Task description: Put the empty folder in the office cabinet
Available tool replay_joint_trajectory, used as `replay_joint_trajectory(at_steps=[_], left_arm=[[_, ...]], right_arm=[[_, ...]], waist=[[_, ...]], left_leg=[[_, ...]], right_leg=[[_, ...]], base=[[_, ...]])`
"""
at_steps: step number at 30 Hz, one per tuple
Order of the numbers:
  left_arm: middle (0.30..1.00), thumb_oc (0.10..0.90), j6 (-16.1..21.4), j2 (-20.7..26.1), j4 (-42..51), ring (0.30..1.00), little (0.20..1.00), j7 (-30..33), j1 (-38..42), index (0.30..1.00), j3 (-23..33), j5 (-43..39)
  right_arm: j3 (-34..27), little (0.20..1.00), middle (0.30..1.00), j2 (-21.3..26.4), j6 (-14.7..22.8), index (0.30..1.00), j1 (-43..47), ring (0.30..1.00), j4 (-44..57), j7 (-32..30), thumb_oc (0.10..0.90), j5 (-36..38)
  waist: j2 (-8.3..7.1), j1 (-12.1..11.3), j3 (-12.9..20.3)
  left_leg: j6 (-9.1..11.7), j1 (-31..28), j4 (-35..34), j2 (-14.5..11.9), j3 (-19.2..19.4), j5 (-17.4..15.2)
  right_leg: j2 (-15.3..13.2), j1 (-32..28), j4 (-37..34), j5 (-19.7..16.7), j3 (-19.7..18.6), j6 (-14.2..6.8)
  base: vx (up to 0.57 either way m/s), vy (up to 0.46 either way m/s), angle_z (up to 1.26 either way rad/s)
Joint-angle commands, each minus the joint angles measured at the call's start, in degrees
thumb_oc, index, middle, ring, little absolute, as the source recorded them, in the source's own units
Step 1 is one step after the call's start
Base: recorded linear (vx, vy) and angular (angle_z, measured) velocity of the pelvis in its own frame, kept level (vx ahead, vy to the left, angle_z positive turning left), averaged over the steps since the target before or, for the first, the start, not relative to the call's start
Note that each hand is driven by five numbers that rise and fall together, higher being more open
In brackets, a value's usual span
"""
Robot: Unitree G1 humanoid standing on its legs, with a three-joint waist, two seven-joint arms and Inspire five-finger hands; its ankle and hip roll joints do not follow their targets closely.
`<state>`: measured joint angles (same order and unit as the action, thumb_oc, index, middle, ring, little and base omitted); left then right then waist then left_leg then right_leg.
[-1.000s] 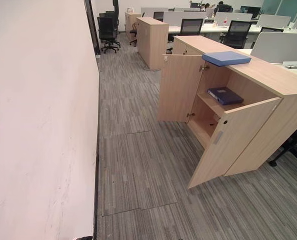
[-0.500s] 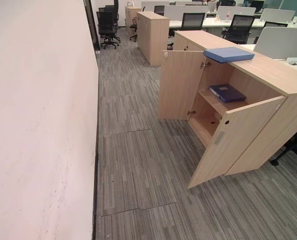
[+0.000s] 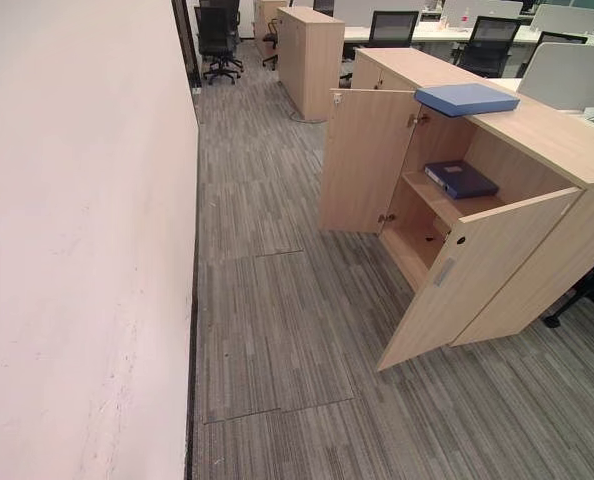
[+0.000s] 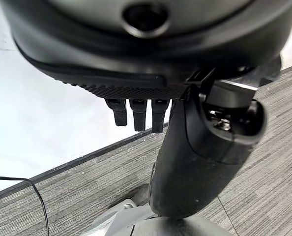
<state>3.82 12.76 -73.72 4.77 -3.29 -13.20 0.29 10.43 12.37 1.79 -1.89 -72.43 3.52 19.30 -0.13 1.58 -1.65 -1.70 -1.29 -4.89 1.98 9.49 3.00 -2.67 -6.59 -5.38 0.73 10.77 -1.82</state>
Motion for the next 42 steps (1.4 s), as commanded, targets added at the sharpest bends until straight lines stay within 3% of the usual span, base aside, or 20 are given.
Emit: replay_joint_trajectory(at_steps=[1, 18, 26, 29, 30, 31, 32, 33, 35, 36, 37, 39, 40, 41, 42], left_arm=[[0.900, 0.800, 0.89, -1.06, -2.16, 0.900, 0.900, 0.14, 3.48, 0.900, -0.30, 0.42], [0.900, 0.800, 0.39, -0.25, -1.99, 0.900, 0.900, 0.12, 3.87, 0.900, -0.52, 1.40], [0.900, 0.800, -0.17, 0.56, -2.28, 0.900, 0.900, 0.37, 4.07, 0.900, 1.24, -0.55], [0.900, 0.800, -0.07, 1.01, -1.55, 0.900, 0.900, 0.31, 4.64, 0.900, 1.40, -1.82], [0.900, 0.800, -0.07, 1.02, -1.55, 0.900, 0.900, 0.31, 4.64, 0.900, 1.40, -1.82], [0.900, 0.800, -0.08, 1.04, -1.27, 0.900, 0.900, 0.30, 4.86, 0.900, 1.26, -1.92], [0.900, 0.800, -0.09, 1.14, -0.69, 0.900, 0.900, 0.43, 4.99, 0.900, 1.06, -1.93], [0.900, 0.800, -0.09, 1.14, -0.69, 0.900, 0.900, 0.43, 4.99, 0.900, 1.06, -1.93], [0.900, 0.800, 0.03, 1.01, -0.09, 0.900, 0.900, 0.82, 5.03, 0.900, 0.94, -2.26], [0.900, 0.800, 0.30, 0.75, 0.06, 0.900, 0.900, 1.02, 5.30, 0.900, 0.81, -3.03], [0.900, 0.800, 0.30, 0.75, 0.06, 0.900, 0.900, 1.02, 5.30, 0.900, 0.81, -3.03], [0.900, 0.800, 0.28, 0.57, -0.19, 0.900, 0.900, 0.99, 4.82, 0.900, 1.10, -3.35], [0.900, 0.800, 0.24, 0.39, -0.60, 0.900, 0.900, 1.12, 4.41, 0.900, 1.39, -3.77], [0.900, 0.800, 0.24, 0.39, -0.60, 0.900, 0.900, 1.12, 4.41, 0.900, 1.39, -3.77], [0.900, 0.800, 0.33, 0.38, -0.93, 0.900, 0.900, 1.16, 4.20, 0.900, 1.56, -4.07]], right_arm=[[1.95, 0.900, 0.900, 1.14, 0.82, 0.900, 3.56, 0.900, -2.03, 0.58, 0.800, -0.68], [4.58, 0.900, 0.900, 1.69, -0.59, 0.900, 4.33, 0.900, -3.44, 1.39, 0.800, -5.98], [4.17, 0.900, 0.900, 2.10, -1.71, 0.900, 5.22, 0.900, -4.98, 0.75, 0.800, -7.13], [3.99, 0.900, 0.900, 2.10, -1.67, 0.900, 5.57, 0.900, -5.01, 0.99, 0.800, -6.04], [3.99, 0.900, 0.900, 2.09, -1.67, 0.900, 5.58, 0.900, -5.01, 0.99, 0.800, -6.04], [3.99, 0.900, 0.900, 2.13, -1.73, 0.900, 5.67, 0.900, -5.06, 1.01, 0.800, -5.80], [4.02, 0.900, 0.900, 2.18, -1.87, 0.900, 5.85, 0.900, -5.12, 1.11, 0.800, -5.23], [4.02, 0.900, 0.900, 2.19, -1.87, 0.900, 5.85, 0.900, -5.12, 1.11, 0.800, -5.23], [3.96, 0.900, 0.900, 2.63, -1.83, 0.900, 6.05, 0.900, -4.96, 0.76, 0.800, -4.91], [3.89, 0.900, 0.900, 3.21, -1.65, 0.900, 6.56, 0.900, -4.83, 0.41, 0.800, -4.90], [3.89, 0.900, 0.900, 3.21, -1.65, 0.900, 6.56, 0.900, -4.83, 0.41, 0.800, -4.90], [4.13, 0.900, 0.900, 3.48, -1.72, 0.900, 6.59, 0.900, -4.81, 0.27, 0.800, -5.52], [4.58, 0.900, 0.900, 3.77, -1.67, 0.900, 6.81, 0.900, -4.76, 0.22, 0.800, -6.13], [4.58, 0.900, 0.900, 3.77, -1.67, 0.900, 6.81, 0.900, -4.76, 0.22, 0.800, -6.13], [4.67, 0.900, 0.900, 3.95, -1.52, 0.900, 6.96, 0.900, -4.79, 0.10, 0.800, -6.39]], waist=[[0.36, 0.23, -0.84], [-0.23, 0.00, -1.35], [-1.04, -0.28, -2.23], [-2.77, -0.46, -4.13], [-2.75, -0.43, -4.09], [-3.06, -0.66, -5.01], [-3.57, -1.05, -6.40], [-3.52, -1.02, -6.36], [-3.38, -1.39, -7.69], [-3.31, -1.71, -8.29], [-3.30, -1.66, -8.25], [-3.45, -2.24, -8.15], [-2.52, -2.92, -8.16], [-2.56, -2.93, -8.21], [-1.97, -3.38, -8.20]], left_leg=[[3.13, -5.47, -0.11, -2.60, -1.87, -6.98], [3.43, -4.99, -0.11, -3.03, -2.14, -6.80], [3.65, -5.69, -0.11, -4.79, -1.08, -6.12], [3.94, -0.92, 10.33, -5.91, -0.74, -8.87], [3.95, -0.67, 10.70, -5.97, -0.79, -9.06], [3.98, 0.94, 14.81, -6.30, -0.89, -10.06], [3.82, 5.43, 24.75, -7.50, -1.75, -9.87], [3.83, 5.57, 24.93, -7.55, -1.80, -9.96], [3.47, 10.54, 32.40, -7.59, -4.60, -6.64], [2.91, 16.05, 32.64, -5.44, -7.10, -4.78], [2.91, 16.12, 32.68, -5.44, -7.14, -4.80], [2.96, 17.97, 25.77, -4.35, -7.79, -4.12], [4.25, 18.67, 16.76, -4.64, -9.26, 1.60], [4.25, 18.51, 16.56, -4.60, -9.23, 1.70], [4.69, 19.35, 10.68, -4.94, -10.22, 4.14]], right_leg=[[-0.60, -0.20, 0.38, -0.10, 0.87, -4.32], [-0.24, 0.19, 0.38, 0.06, 1.18, -4.02], [1.56, 0.82, 0.38, 0.77, -0.66, -2.91], [1.96, 1.00, 0.38, 1.00, -1.28, -1.66], [1.99, 1.07, 0.38, 0.99, -1.25, -1.64], [2.23, 0.68, 0.38, 1.25, -1.42, -1.30], [2.89, -0.10, 0.38, 1.95, -1.68, -0.26], [2.94, -0.05, 0.38, 1.95, -1.64, -0.25], [3.41, -0.61, 0.38, 2.36, -1.35, 0.38], [3.45, -0.69, 0.38, 2.62, -1.36, 0.44], [3.46, -0.66, 0.38, 2.63, -1.31, 0.43], [3.18, -0.78, 0.38, 3.35, -1.50, 0.04], [3.98, -1.33, 0.38, 4.37, -1.88, 0.08], [3.93, -1.39, 0.38, 4.38, -1.89, 0.08], [4.42, -1.87, 0.38, 5.17, -2.31, 0.10]], base=[[0.00, 0.000, 0.00], [0.00, -0.014, 0.01], [0.03, -0.087, -0.06], [-0.04, -0.156, -0.13], [-0.03, -0.111, -0.11], [0.00, -0.176, -0.16], [0.00, -0.175, -0.16], [0.02, -0.159, -0.12], [0.01, -0.080, -0.06], [0.01, -0.048, 0.00], [0.05, -0.007, 0.01], [0.16, 0.042, 0.03], [0.18, 0.055, -0.04], [0.21, 0.062, -0.06], [0.27, 0.069, -0.11]])
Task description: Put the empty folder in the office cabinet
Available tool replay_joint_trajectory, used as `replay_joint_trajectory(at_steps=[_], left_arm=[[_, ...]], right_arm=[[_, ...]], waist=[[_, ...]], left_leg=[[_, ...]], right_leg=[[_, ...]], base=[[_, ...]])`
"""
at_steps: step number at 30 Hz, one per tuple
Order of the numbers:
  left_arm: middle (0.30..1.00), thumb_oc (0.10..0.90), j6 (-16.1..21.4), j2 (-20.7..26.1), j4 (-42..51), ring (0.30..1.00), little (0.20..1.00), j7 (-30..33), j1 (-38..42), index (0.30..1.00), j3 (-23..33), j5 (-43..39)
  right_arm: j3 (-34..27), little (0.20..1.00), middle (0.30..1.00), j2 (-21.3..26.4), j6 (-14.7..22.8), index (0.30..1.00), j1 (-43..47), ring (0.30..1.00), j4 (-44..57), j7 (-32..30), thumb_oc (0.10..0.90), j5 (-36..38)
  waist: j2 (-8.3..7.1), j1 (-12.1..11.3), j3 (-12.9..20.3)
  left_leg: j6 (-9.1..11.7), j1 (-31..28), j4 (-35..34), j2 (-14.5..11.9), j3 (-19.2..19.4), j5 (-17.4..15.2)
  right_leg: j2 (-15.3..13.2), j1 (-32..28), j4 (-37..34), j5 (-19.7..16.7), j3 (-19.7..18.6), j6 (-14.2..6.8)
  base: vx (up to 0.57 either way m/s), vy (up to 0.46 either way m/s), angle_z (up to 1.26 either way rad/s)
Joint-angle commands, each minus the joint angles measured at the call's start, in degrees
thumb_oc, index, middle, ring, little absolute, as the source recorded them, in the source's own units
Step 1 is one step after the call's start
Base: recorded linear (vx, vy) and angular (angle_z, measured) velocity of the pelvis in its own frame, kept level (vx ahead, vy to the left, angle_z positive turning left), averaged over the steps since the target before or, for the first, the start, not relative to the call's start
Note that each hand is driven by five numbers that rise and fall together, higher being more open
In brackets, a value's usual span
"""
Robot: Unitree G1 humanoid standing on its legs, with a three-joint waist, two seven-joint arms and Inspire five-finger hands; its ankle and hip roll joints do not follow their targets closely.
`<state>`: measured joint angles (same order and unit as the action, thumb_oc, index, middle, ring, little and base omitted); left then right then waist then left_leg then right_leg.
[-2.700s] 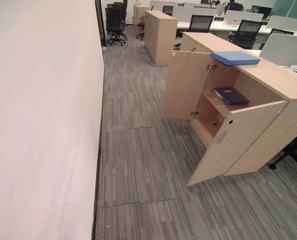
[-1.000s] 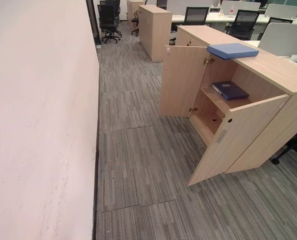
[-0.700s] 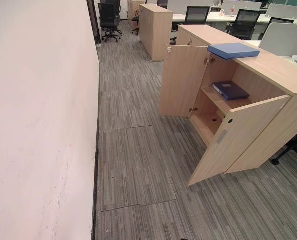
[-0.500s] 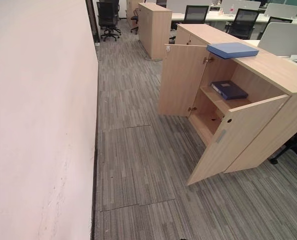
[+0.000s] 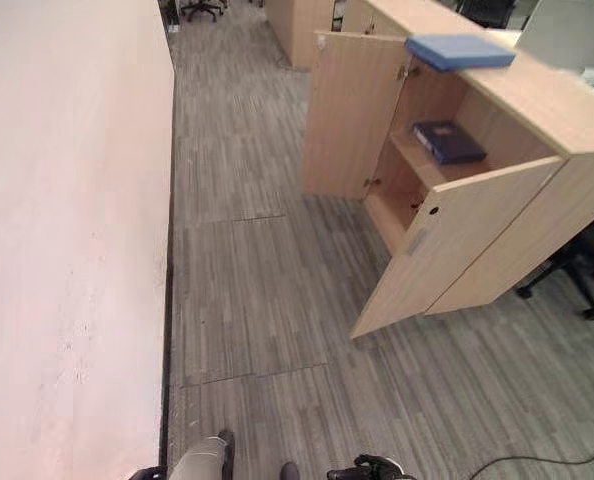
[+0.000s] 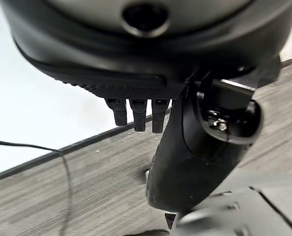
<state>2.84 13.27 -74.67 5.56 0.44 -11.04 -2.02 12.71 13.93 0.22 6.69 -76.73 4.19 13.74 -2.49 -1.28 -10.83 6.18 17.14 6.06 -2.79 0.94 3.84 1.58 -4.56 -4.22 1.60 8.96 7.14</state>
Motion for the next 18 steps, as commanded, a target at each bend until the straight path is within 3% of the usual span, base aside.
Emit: replay_joint_trajectory(at_steps=[1, 3, 4, 8, 9, 12, 13, 14, 15, 18], left_arm=[[0.900, 0.800, 1.33, -0.31, -0.42, 0.900, 0.900, 0.48, 0.17, 0.900, -0.26, -2.14], [0.900, 0.800, 1.26, -0.51, -1.10, 0.900, 0.900, 0.54, -0.47, 0.900, 0.32, -1.99], [0.900, 0.800, 1.05, -0.24, -1.93, 0.900, 0.900, 0.53, -1.93, 0.900, 1.51, -1.40], [0.900, 0.800, 1.19, 0.58, -1.93, 0.900, 0.900, 0.51, -1.94, 0.900, 2.21, -1.24], [0.900, 0.800, 1.23, 0.99, -1.67, 0.900, 0.900, 0.67, -1.84, 0.900, 2.88, -1.49], [0.900, 0.800, 1.47, 1.33, -1.04, 0.900, 0.900, 0.84, -1.48, 0.900, 3.20, -2.06], [0.900, 0.800, 1.47, 1.32, -1.05, 0.900, 0.900, 0.84, -1.48, 0.900, 3.20, -2.06], [0.900, 0.800, 1.51, 1.73, -0.55, 0.900, 0.900, 0.89, -1.30, 0.900, 3.41, -2.44], [0.900, 0.800, 1.45, 1.90, -0.61, 0.900, 0.900, 1.03, -1.21, 0.900, 3.40, -2.33], [0.900, 0.800, 1.00, 2.83, -0.67, 0.900, 0.900, 1.21, -1.35, 0.900, 3.08, -1.77]], right_arm=[[2.33, 0.900, 0.900, 2.58, 0.27, 0.900, -1.46, 0.900, -0.66, -0.76, 0.800, -1.10], [2.09, 0.900, 0.900, 2.41, 0.32, 0.900, -1.74, 0.900, -1.10, -0.78, 0.800, -1.51], [1.48, 0.900, 0.900, 2.12, 0.29, 0.900, -2.80, 0.900, -1.74, -0.41, 0.800, -2.25], [1.37, 0.900, 0.900, 1.82, 0.22, 0.900, -3.03, 0.900, -1.97, -0.22, 0.800, -2.25], [1.65, 0.900, 0.900, 1.64, -0.20, 0.900, -2.47, 0.900, -2.18, -0.01, 0.800, -3.08], [2.06, 0.900, 0.900, 1.63, -0.30, 0.900, -1.51, 0.900, -1.67, 0.12, 0.800, -4.26], [2.06, 0.900, 0.900, 1.64, -0.30, 0.900, -1.51, 0.900, -1.67, 0.12, 0.800, -4.26], [2.08, 0.900, 0.900, 1.71, -0.22, 0.900, -0.64, 0.900, -0.70, 0.12, 0.800, -4.31], [2.01, 0.900, 0.900, 1.84, -0.19, 0.900, -0.14, 0.900, -0.33, -0.07, 0.800, -4.12], [1.88, 0.900, 0.900, 2.15, -0.21, 0.900, 0.46, 0.900, 0.85, -0.24, 0.800, -3.65]], waist=[[1.42, -1.24, 1.14], [2.07, -1.73, 1.58], [3.01, -1.93, 2.97], [1.90, -2.33, 3.57], [0.84, -2.66, 3.60], [-0.23, -3.98, 4.31], [-0.16, -3.98, 4.44], [-0.35, -4.72, 4.13], [-0.36, -5.14, 4.03], [-0.29, -4.78, 3.03]], left_leg=[[-2.22, 1.82, -8.88, -0.66, -3.13, 5.94], [-1.42, 1.82, -11.06, -1.38, -2.74, 6.95], [-0.91, 0.35, -11.06, -2.01, -1.92, 8.98], [-1.80, 0.93, -9.17, -1.26, 0.14, 8.86], [-3.01, 4.42, -1.52, -0.18, 1.90, 5.70], [-4.89, 8.30, 5.53, 1.03, 4.27, 0.99], [-4.88, 8.47, 5.52, 0.96, 4.22, 1.05], [-6.24, 7.95, 7.10, 1.06, 5.73, -1.67], [-7.14, 7.50, 7.32, 1.72, 6.24, -3.04], [-10.14, 2.72, 5.21, 5.21, 6.47, -6.53]], right_leg=[[0.92, -4.88, -0.78, 5.58, -1.77, -8.81], [1.36, -6.36, -0.78, 6.78, -3.30, -9.09], [1.38, -7.58, -0.78, 8.04, -4.80, -9.13], [-0.61, -7.83, -0.78, 9.07, -5.08, -9.75], [-3.27, -8.43, -0.78, 9.22, -4.21, -10.85], [-7.59, -7.17, 2.19, 8.96, -2.85, -12.61], [-7.51, -6.98, 2.22, 8.93, -2.87, -12.58], [-9.79, -4.27, 7.77, 8.42, -2.40, -13.53], [-10.83, -2.11, 11.74, 6.82, -2.07, -14.40], [-14.82, 4.05, 27.95, -5.38, -1.09, -15.83]], base=[[0.38, 0.098, -0.12], [0.48, 0.159, -0.35], [0.55, 0.232, -0.65], [0.34, 0.173, -0.54], [0.30, 0.206, -0.23], [0.26, 0.211, -0.26], [0.24, 0.228, -0.42], [0.21, 0.231, -0.44], [0.28, 0.310, -0.56], [0.22, 0.289, -0.28]])
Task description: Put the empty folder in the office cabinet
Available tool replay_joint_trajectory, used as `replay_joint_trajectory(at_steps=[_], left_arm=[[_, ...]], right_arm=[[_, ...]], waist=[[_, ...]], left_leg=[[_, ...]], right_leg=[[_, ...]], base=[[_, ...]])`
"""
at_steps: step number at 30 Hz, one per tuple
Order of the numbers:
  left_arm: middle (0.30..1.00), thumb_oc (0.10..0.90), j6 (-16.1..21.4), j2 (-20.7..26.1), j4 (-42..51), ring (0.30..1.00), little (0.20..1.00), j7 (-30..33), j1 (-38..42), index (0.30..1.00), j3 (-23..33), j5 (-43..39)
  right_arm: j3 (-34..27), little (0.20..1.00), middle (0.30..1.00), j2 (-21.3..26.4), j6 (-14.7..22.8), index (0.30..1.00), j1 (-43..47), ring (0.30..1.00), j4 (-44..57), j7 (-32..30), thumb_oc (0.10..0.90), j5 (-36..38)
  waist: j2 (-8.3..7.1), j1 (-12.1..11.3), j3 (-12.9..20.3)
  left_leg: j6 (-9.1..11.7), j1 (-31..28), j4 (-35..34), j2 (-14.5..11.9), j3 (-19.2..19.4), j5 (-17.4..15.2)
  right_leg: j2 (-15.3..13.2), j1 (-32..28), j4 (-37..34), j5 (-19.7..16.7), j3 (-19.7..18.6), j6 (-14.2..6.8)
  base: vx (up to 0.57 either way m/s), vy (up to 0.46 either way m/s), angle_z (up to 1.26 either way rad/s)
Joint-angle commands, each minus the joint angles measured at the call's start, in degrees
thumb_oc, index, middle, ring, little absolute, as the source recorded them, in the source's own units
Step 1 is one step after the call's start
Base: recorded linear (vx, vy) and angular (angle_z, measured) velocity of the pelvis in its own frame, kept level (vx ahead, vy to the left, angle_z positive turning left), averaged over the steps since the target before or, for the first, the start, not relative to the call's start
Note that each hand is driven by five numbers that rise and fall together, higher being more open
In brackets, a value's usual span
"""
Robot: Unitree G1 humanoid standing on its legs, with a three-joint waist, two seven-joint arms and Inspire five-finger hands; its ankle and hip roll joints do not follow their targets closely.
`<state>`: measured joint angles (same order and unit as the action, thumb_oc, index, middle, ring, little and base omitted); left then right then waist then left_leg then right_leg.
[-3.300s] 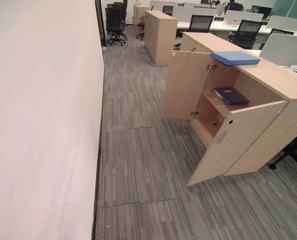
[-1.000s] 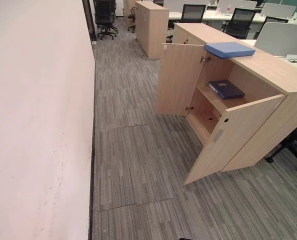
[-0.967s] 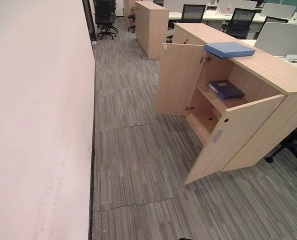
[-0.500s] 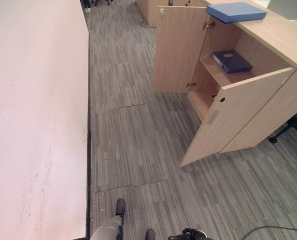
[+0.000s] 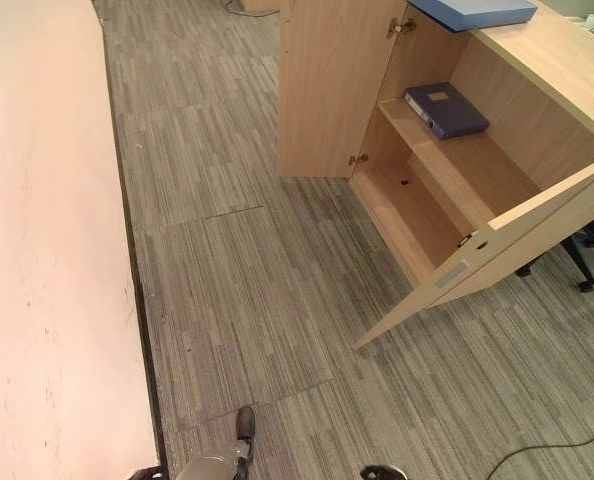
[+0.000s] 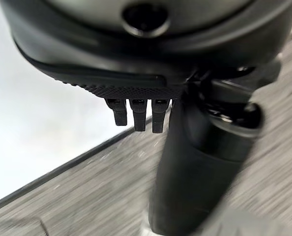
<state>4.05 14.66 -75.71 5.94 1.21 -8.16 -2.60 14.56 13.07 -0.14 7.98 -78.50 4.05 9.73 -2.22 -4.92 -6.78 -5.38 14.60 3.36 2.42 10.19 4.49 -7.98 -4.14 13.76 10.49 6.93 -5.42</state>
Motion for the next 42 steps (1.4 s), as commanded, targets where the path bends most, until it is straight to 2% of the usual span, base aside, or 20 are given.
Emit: replay_joint_trajectory(at_steps=[1, 2, 4, 7, 8, 9, 11, 14, 15, 16, 21, 25, 33, 34, 35, 37, 38, 40, 41, 42], left_arm=[[0.900, 0.800, -0.39, 1.79, 0.60, 0.900, 0.900, 1.11, -2.26, 0.900, 0.28, -1.16], [0.900, 0.800, -0.39, 1.78, 0.61, 0.900, 0.900, 1.11, -2.27, 0.900, 0.29, -1.15], [0.900, 0.800, -0.66, 2.62, 0.72, 0.900, 0.900, 1.25, -2.78, 0.900, 0.69, -1.09], [0.900, 0.800, -0.43, 2.88, 0.83, 0.900, 0.900, 1.43, -3.00, 0.900, 0.97, -1.20], [0.900, 0.800, -0.36, 3.03, 0.92, 0.900, 0.900, 1.67, -2.92, 0.900, 1.21, -1.19], [0.900, 0.800, -0.36, 3.03, 0.92, 0.900, 0.900, 1.67, -2.92, 0.900, 1.21, -1.19], [0.900, 0.800, -0.15, 2.71, 0.48, 0.900, 0.900, 1.58, -2.91, 0.900, 0.82, -0.69], [0.900, 0.800, 0.01, 2.12, 0.20, 0.900, 0.900, 1.49, -3.04, 0.900, 0.69, -0.04], [0.900, 0.800, 0.01, 2.13, 0.19, 0.900, 0.900, 1.49, -3.03, 0.900, 0.69, -0.04], [0.900, 0.800, 0.11, 1.79, -0.10, 0.900, 0.900, 1.39, -2.91, 0.900, 0.89, 0.21], [0.900, 0.800, -0.05, 1.23, -1.51, 0.900, 0.900, 1.48, -3.60, 0.900, 2.63, -0.10], [0.900, 0.800, -0.18, 0.54, -2.45, 0.900, 0.900, 1.64, -4.20, 0.900, 2.78, 0.09], [0.900, 0.800, -0.13, 0.99, -1.78, 0.900, 0.900, 2.12, -2.63, 0.900, 0.93, 0.84], [0.900, 0.800, 0.15, 1.27, -0.64, 0.900, 0.900, 2.20, -2.06, 0.900, 0.55, 0.63], [0.900, 0.800, 0.23, 1.41, -0.01, 0.900, 0.900, 2.24, -1.90, 0.900, 0.30, 0.53], [0.900, 0.800, 0.33, 1.68, 1.24, 0.900, 0.900, 2.47, -1.26, 0.900, -0.12, 0.22], [0.900, 0.800, 0.36, 1.71, 1.43, 0.900, 0.900, 2.62, -1.20, 0.900, -0.19, 0.16], [0.900, 0.800, 0.39, 1.57, 1.68, 0.900, 0.900, 2.82, -1.31, 0.900, -0.19, 0.06], [0.900, 0.800, 0.39, 1.51, 2.18, 0.900, 0.900, 2.96, -1.97, 0.900, -0.05, 0.04], [0.900, 0.800, 0.50, 1.50, 2.21, 0.900, 0.900, 2.81, -2.36, 0.900, 0.07, -0.32]], right_arm=[[0.30, 0.900, 0.900, 3.01, 0.14, 0.900, -0.87, 0.900, 3.07, -0.30, 0.800, 0.29], [0.31, 0.900, 0.900, 3.01, 0.13, 0.900, -0.87, 0.900, 3.08, -0.30, 0.800, 0.30], [0.16, 0.900, 0.900, 2.67, 0.32, 0.900, -1.57, 0.900, 4.13, -0.81, 0.800, 0.77], [0.38, 0.900, 0.900, 2.60, 0.53, 0.900, -2.17, 0.900, 5.05, -0.84, 0.800, 0.69], [0.31, 0.900, 0.900, 2.67, 0.50, 0.900, -2.27, 0.900, 5.37, -0.89, 0.800, 0.80], [0.31, 0.900, 0.900, 2.67, 0.50, 0.900, -2.27, 0.900, 5.37, -0.89, 0.800, 0.80], [-0.36, 0.900, 0.900, 2.56, 0.46, 0.900, -2.07, 0.900, 5.46, -1.09, 0.800, 1.65], [-0.74, 0.900, 0.900, 2.62, 0.49, 0.900, -1.90, 0.900, 5.68, -1.27, 0.800, 2.05], [-0.74, 0.900, 0.900, 2.62, 0.49, 0.900, -1.88, 0.900, 5.68, -1.27, 0.800, 2.05], [-0.87, 0.900, 0.900, 2.49, 0.39, 0.900, -1.83, 0.900, 5.71, -1.12, 0.800, 1.92], [-1.38, 0.900, 0.900, 2.17, 0.06, 0.900, -2.81, 0.900, 4.14, -0.98, 0.800, 1.39], [-0.92, 0.900, 0.900, 2.79, -0.13, 0.900, -3.19, 0.900, 3.02, -0.78, 0.800, 0.27], [-2.25, 0.900, 0.900, 3.57, 0.30, 0.900, -4.37, 0.900, 2.45, -1.33, 0.800, 1.94], [-3.41, 0.900, 0.900, 3.81, 0.49, 0.900, -5.17, 0.900, 1.85, -1.65, 0.800, 3.02], [-3.21, 0.900, 0.900, 3.91, 0.44, 0.900, -5.42, 0.900, 1.76, -1.61, 0.800, 3.11], [-2.92, 0.900, 0.900, 4.38, 0.21, 0.900, -5.63, 0.900, 1.39, -1.76, 0.800, 2.98], [-2.96, 0.900, 0.900, 4.50, 0.11, 0.900, -5.75, 0.900, 1.01, -1.85, 0.800, 2.96], [-3.08, 0.900, 0.900, 4.66, 0.00, 0.900, -5.83, 0.900, 0.64, -1.93, 0.800, 2.77], [-3.14, 0.900, 0.900, 4.83, -0.18, 0.900, -5.86, 0.900, 0.38, -2.03, 0.800, 2.46], [-2.80, 0.900, 0.900, 4.97, -0.16, 0.900, -6.01, 0.900, 0.31, -1.96, 0.800, 2.13]], waist=[[0.19, -0.40, -1.52], [0.15, -0.41, -1.54], [2.01, 0.98, -2.93], [2.84, 1.93, -3.65], [3.52, 2.45, -4.01], [3.54, 2.50, -4.09], [3.29, 3.42, -4.97], [2.71, 4.17, -5.52], [2.72, 4.20, -5.44], [2.25, 4.63, -5.50], [1.02, 3.83, -4.45], [1.99, 4.00, -3.02], [2.19, 5.34, -4.00], [1.52, 5.99, -4.29], [0.95, 5.97, -4.67], [-0.28, 5.23, -5.96], [-0.96, 5.16, -6.11], [-1.58, 4.77, -6.43], [-2.47, 3.65, -6.33], [-2.64, 3.16, -6.16]], left_leg=[[0.22, 2.79, 6.66, 0.61, -2.86, -7.48], [0.18, 2.73, 6.59, 0.68, -2.82, -7.47], [-1.26, -4.44, 2.28, 1.46, -4.21, -7.55], [-0.93, -8.34, 0.03, 1.34, -5.73, -7.30], [-0.62, -9.70, -0.55, 0.55, -6.75, -6.43], [-0.61, -9.79, -0.56, 0.54, -6.80, -6.43], [0.13, -12.11, -1.13, 0.94, -8.90, -6.94], [0.90, -14.86, -2.15, 1.61, -10.73, -7.96], [0.90, -14.74, -2.15, 1.61, -10.76, -7.90], [1.33, -16.63, -2.89, 2.39, -12.48, -8.65], [2.01, -19.98, -4.14, 3.61, -14.99, -10.83], [2.38, -21.06, -6.24, 2.38, -17.32, -10.85], [4.51, -19.47, 0.30, -0.55, -17.05, -14.83], [6.61, -17.26, 8.86, -1.60, -14.85, -12.15], [7.10, -14.58, 15.67, -1.65, -14.25, -9.80], [7.38, -8.25, 28.79, -1.53, -13.69, -4.61], [6.93, -5.68, 30.92, -2.31, -12.69, -3.86], [6.08, -3.25, 31.08, -3.87, -11.11, -4.97], [4.71, -0.17, 26.27, -4.29, -10.17, -7.48], [4.77, 1.31, 22.32, -4.20, -10.61, -7.44]], right_leg=[[-6.16, 5.91, 16.39, -17.18, 1.20, -2.65], [-6.23, 5.94, 16.48, -17.14, 1.13, -2.71], [-7.20, 10.83, 29.01, -17.96, 2.35, -2.03], [-5.51, 14.29, 30.29, -14.66, 3.13, -1.33], [-3.95, 16.54, 25.26, -13.14, 4.96, -0.26], [-3.94, 16.41, 25.22, -13.13, 5.03, -0.25], [-1.49, 18.65, 13.89, -11.89, 4.86, -0.11], [0.20, 19.69, 1.25, -13.64, 3.89, -1.16], [0.21, 19.71, 1.07, -13.78, 3.93, -1.15], [0.89, 19.96, -6.25, -16.14, 2.93, -2.06], [0.50, 17.40, -12.50, -18.66, 5.56, -2.72], [1.59, 17.78, -9.95, -17.75, 4.29, -2.09], [3.45, 18.36, -3.96, -10.83, 3.63, 1.26], [4.75, 14.92, -5.04, -9.37, 3.61, 2.44], [5.07, 13.67, -5.44, -8.98, 3.56, 3.14], [5.96, 10.98, -6.45, -8.01, 3.31, 4.86], [5.90, 10.25, -6.66, -7.40, 3.22, 5.12], [5.42, 9.09, -6.78, -6.79, 3.13, 5.07], [4.89, 7.02, -7.27, -5.98, 2.31, 4.93], [4.66, 6.34, -7.60, -5.41, 2.01, 4.73]], base=[[0.17, 0.241, 0.07], [0.26, 0.312, 0.27], [0.32, 0.254, 0.39], [0.22, 0.054, 0.43], [0.09, -0.026, 0.41], [0.21, -0.068, 0.51], [0.21, -0.091, 0.48], [0.17, -0.081, 0.30], [0.21, -0.102, 0.27], [0.22, -0.099, 0.37], [0.27, -0.127, 0.51], [0.25, -0.132, 0.40], [0.19, -0.131, 0.14], [0.26, -0.221, 0.45], [0.22, -0.217, 0.62], [0.12, -0.180, 0.58], [0.13, -0.155, -0.02], [0.15, -0.065, -0.28], [0.24, 0.011, 0.10], [0.32, 0.042, 0.25]])
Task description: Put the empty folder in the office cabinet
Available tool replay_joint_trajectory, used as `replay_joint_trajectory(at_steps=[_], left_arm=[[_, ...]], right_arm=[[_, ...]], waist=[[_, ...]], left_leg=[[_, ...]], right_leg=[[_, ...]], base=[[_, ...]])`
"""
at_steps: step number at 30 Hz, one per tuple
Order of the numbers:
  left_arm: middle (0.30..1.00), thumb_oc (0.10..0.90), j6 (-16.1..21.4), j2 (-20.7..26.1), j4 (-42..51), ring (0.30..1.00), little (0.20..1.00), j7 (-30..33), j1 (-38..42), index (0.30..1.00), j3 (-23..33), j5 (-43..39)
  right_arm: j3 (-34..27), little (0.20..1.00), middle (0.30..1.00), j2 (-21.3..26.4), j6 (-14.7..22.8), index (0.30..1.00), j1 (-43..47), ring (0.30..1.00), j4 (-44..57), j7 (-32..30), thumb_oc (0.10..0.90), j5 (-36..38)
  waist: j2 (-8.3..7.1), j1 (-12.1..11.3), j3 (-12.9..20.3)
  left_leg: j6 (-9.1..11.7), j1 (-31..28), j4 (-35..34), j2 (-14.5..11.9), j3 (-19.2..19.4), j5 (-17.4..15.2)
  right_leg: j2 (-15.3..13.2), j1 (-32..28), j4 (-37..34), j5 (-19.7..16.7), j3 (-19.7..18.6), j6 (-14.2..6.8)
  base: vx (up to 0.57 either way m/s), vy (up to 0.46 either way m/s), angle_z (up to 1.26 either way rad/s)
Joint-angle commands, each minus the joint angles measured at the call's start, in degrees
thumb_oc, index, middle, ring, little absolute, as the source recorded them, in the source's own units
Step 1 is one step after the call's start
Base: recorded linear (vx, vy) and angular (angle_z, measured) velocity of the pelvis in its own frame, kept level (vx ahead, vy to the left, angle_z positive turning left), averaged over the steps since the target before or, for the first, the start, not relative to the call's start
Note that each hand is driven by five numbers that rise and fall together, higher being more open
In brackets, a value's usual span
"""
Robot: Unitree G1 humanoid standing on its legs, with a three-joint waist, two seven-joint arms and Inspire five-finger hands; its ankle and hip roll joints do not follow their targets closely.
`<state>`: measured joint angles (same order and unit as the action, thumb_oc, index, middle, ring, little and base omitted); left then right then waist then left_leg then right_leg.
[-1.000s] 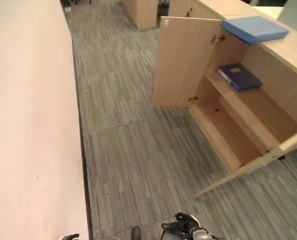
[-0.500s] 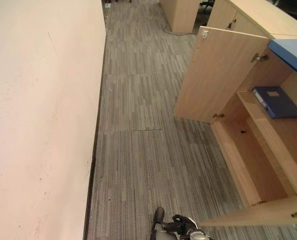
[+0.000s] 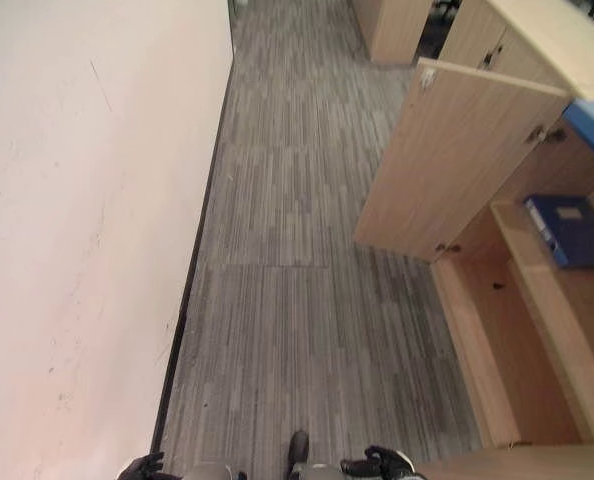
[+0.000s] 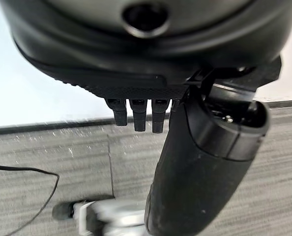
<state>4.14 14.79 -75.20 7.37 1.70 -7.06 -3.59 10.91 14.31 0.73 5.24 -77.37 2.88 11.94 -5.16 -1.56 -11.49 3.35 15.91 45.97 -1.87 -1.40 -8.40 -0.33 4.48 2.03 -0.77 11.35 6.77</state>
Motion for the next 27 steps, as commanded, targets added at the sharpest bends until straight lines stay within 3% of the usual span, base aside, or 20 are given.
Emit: replay_joint_trajectory(at_steps=[1, 3, 4, 6, 8, 9, 12, 15, 17, 18, 19, 20, 23, 27], left_arm=[[0.900, 0.800, 0.33, 1.34, 1.66, 0.900, 0.900, 1.25, -3.19, 0.900, -0.95, 0.32], [0.900, 0.800, 0.39, 1.24, 1.24, 0.900, 0.900, 1.07, -3.69, 0.900, -0.74, -0.46], [0.900, 0.800, 0.40, 1.06, 0.94, 0.900, 0.900, 0.96, -3.73, 0.900, -0.73, -0.60], [0.900, 0.800, 0.15, 0.38, -0.27, 0.900, 0.900, 0.80, -4.05, 0.900, -0.93, -0.35], [0.900, 0.800, 0.07, 0.05, -1.37, 0.900, 0.900, 0.52, -4.79, 0.900, -0.61, 0.19], [0.900, 0.800, -0.18, -0.18, -2.22, 0.900, 0.900, 0.20, -5.13, 0.900, -0.22, 0.41], [0.900, 0.800, -0.46, 0.08, -3.25, 0.900, 0.900, -0.26, -5.13, 0.900, -0.15, 1.06], [0.900, 0.800, -0.77, 1.19, -3.41, 0.900, 0.900, -0.61, -4.61, 0.900, -0.12, 2.18], [0.900, 0.800, -0.92, 1.64, -3.03, 0.900, 0.900, -0.43, -4.41, 0.900, 0.29, 1.71], [0.900, 0.800, -1.04, 2.18, -2.23, 0.900, 0.900, -0.25, -4.19, 0.900, 0.88, 0.83], [0.900, 0.800, -1.05, 2.17, -2.23, 0.900, 0.900, -0.25, -4.18, 0.900, 0.88, 0.83], [0.900, 0.800, -1.22, 2.71, -2.11, 0.900, 0.900, -0.21, -4.18, 0.900, 0.95, 0.92], [0.900, 0.800, -1.31, 3.07, -2.19, 0.900, 0.900, -0.17, -4.33, 0.900, 1.07, 0.89], [0.900, 0.800, -1.24, 3.18, -1.91, 0.900, 0.900, -0.34, -4.33, 0.900, 1.36, 0.78]], right_arm=[[1.05, 0.900, 0.900, 3.84, -0.94, 0.900, -3.45, 0.900, -0.62, -0.76, 0.800, -0.30], [1.40, 0.900, 0.900, 4.11, -0.57, 0.900, -3.35, 0.900, -0.14, -0.99, 0.800, -0.62], [1.39, 0.900, 0.900, 4.16, -0.32, 0.900, -3.22, 0.900, -0.02, -1.12, 0.800, -0.64], [1.18, 0.900, 0.900, 4.17, -0.18, 0.900, -3.40, 0.900, 0.18, -1.08, 0.800, -1.06], [0.99, 0.900, 0.900, 3.95, -0.07, 0.900, -3.88, 0.900, 0.21, -0.97, 0.800, -1.25], [0.80, 0.900, 0.900, 3.34, -0.30, 0.900, -4.40, 0.900, -0.42, -0.60, 0.800, -1.92], [0.46, 0.900, 0.900, 2.73, -0.68, 0.900, -4.66, 0.900, -0.80, -0.20, 0.800, -2.05], [0.61, 0.900, 0.900, 2.04, -1.05, 0.900, -4.03, 0.900, -0.81, 0.51, 0.800, -2.48], [0.75, 0.900, 0.900, 2.05, -1.06, 0.900, -3.38, 0.900, -0.54, 0.52, 0.800, -2.41], [1.27, 0.900, 0.900, 2.15, -1.14, 0.900, -2.10, 0.900, 0.49, 0.45, 0.800, -2.51], [1.27, 0.900, 0.900, 2.16, -1.14, 0.900, -2.09, 0.900, 0.49, 0.46, 0.800, -2.51], [1.55, 0.900, 0.900, 2.09, -0.91, 0.900, -1.63, 0.900, 1.67, 0.22, 0.800, -2.50], [1.74, 0.900, 0.900, 1.88, -0.87, 0.900, -1.48, 0.900, 2.56, 0.02, 0.800, -2.56], [2.02, 0.900, 0.900, 2.06, -0.85, 0.900, -1.13, 0.900, 2.95, -0.42, 0.800, -3.14]], waist=[[0.52, -0.63, -1.25], [1.82, -1.64, -0.95], [2.21, -1.98, -0.81], [2.66, -2.33, -0.24], [3.14, -2.74, 0.62], [3.55, -2.92, 1.80], [3.02, -2.92, 2.73], [1.99, -3.05, 4.50], [2.08, -3.62, 4.66], [2.68, -4.82, 4.59], [2.73, -4.79, 4.70], [3.32, -5.37, 4.86], [3.36, -4.99, 4.44], [4.57, -3.77, 3.11]], left_leg=[[-3.42, 0.53, -25.66, -0.48, 0.17, 7.21], [-1.70, 1.58, -38.13, -2.68, -2.26, 14.23], [-1.35, 1.91, -43.02, -3.49, -3.46, 15.83], [-0.59, 3.43, -46.64, -4.32, -4.03, 17.15], [-0.57, 1.24, -49.31, -4.71, -4.64, 16.90], [-0.37, 0.38, -47.46, -4.11, -5.94, 18.52], [-0.97, 0.51, -45.06, -2.57, -4.92, 17.45], [-3.31, 0.06, -42.54, 0.81, -2.17, 13.30], [-4.08, -0.69, -42.54, 1.30, -1.00, 12.14], [-5.54, -2.99, -43.04, 1.78, 1.48, 10.34], [-5.54, -2.85, -43.05, 1.74, 1.44, 10.40], [-6.21, -6.25, -44.23, 2.45, 3.36, 8.38], [-6.78, -9.96, -46.13, 3.37, 4.20, 7.52], [-6.53, -14.12, -47.88, 3.11, 5.26, 6.84]], right_leg=[[-3.03, -3.02, 4.01, 6.50, -2.72, -7.57], [-2.21, -5.37, 3.58, 7.87, -3.50, -7.66], [-2.02, -6.42, 3.24, 8.38, -3.92, -7.79], [-2.13, -8.89, 2.57, 9.27, -5.01, -8.56], [-1.87, -9.65, 2.87, 9.91, -6.60, -8.85], [-2.56, -11.25, 3.01, 10.41, -7.39, -9.48], [-4.29, -11.48, 2.73, 9.70, -8.15, -10.40], [-7.52, -9.28, 5.84, 6.49, -9.11, -12.41], [-8.78, -7.66, 8.88, 4.52, -7.67, -12.76], [-12.55, -4.48, 16.09, 0.85, -1.11, -12.68], [-12.49, -4.37, 16.03, 0.77, -1.07, -12.68], [-16.46, -4.27, 20.61, -0.49, 6.42, -12.89], [-17.44, -3.82, 22.52, -1.08, 9.05, -13.54], [-13.53, 0.08, 16.80, 1.76, 12.00, -13.43]], base=[[0.25, 0.098, 0.00], [0.29, 0.128, -0.15], [0.33, 0.143, -0.26], [0.30, 0.143, -0.35], [0.33, 0.192, -0.52], [0.52, 0.332, -0.63], [0.30, 0.240, -0.71], [0.28, 0.301, -0.37], [0.19, 0.284, -0.61], [0.12, 0.215, -0.75], [0.31, 0.396, -0.81], [0.20, 0.187, -0.61], [0.23, 0.206, -0.40], [0.12, 0.058, -0.16]])
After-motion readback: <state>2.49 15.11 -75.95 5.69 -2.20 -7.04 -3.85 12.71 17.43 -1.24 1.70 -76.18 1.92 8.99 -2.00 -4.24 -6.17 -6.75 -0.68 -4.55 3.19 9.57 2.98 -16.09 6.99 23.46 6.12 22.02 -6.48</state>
